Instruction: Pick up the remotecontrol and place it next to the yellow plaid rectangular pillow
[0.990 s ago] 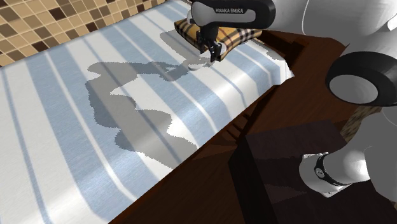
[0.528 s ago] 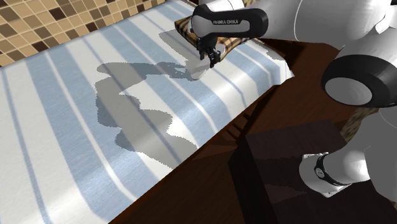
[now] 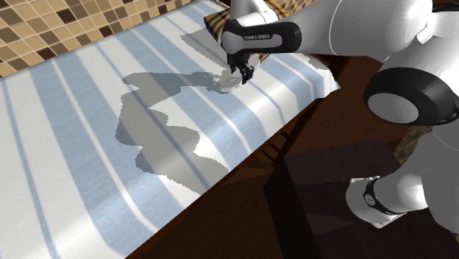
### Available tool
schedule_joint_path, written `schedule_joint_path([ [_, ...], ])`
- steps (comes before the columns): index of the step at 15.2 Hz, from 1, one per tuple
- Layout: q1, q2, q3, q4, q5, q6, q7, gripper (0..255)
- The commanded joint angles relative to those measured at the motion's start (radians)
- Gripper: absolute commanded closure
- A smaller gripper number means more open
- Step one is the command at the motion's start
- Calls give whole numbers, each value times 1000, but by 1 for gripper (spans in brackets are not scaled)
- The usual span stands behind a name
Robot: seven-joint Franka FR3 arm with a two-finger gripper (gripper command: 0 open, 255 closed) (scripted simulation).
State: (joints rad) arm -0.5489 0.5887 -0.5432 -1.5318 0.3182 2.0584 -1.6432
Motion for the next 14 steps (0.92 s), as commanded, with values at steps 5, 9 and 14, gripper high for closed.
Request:
schedule_joint_path([
  [5,0,8,3,-8,3,7,-2,255],
  [9,1,9,3,-6,2,5,0,0],
  [14,5,-19,-8,18,-14,-44,8,0],
])
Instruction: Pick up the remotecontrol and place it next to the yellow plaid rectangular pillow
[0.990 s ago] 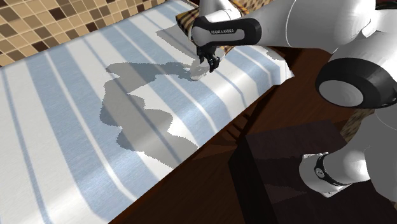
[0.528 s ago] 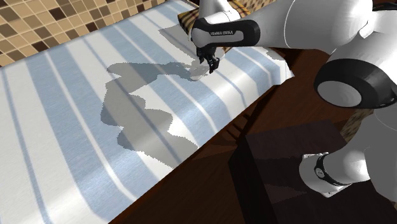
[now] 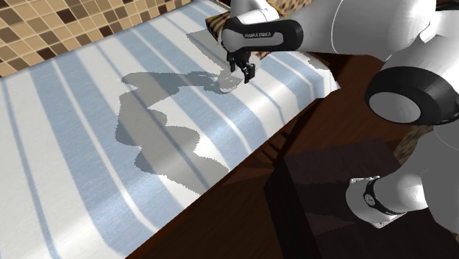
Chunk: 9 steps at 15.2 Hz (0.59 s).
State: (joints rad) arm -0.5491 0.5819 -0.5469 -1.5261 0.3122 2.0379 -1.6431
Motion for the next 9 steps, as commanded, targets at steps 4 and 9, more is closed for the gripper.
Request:
schedule_joint_path([
  [4,7,-33,-12,42,-21,-72,16,0],
  [9,7,-33,-12,42,-21,-72,16,0],
])
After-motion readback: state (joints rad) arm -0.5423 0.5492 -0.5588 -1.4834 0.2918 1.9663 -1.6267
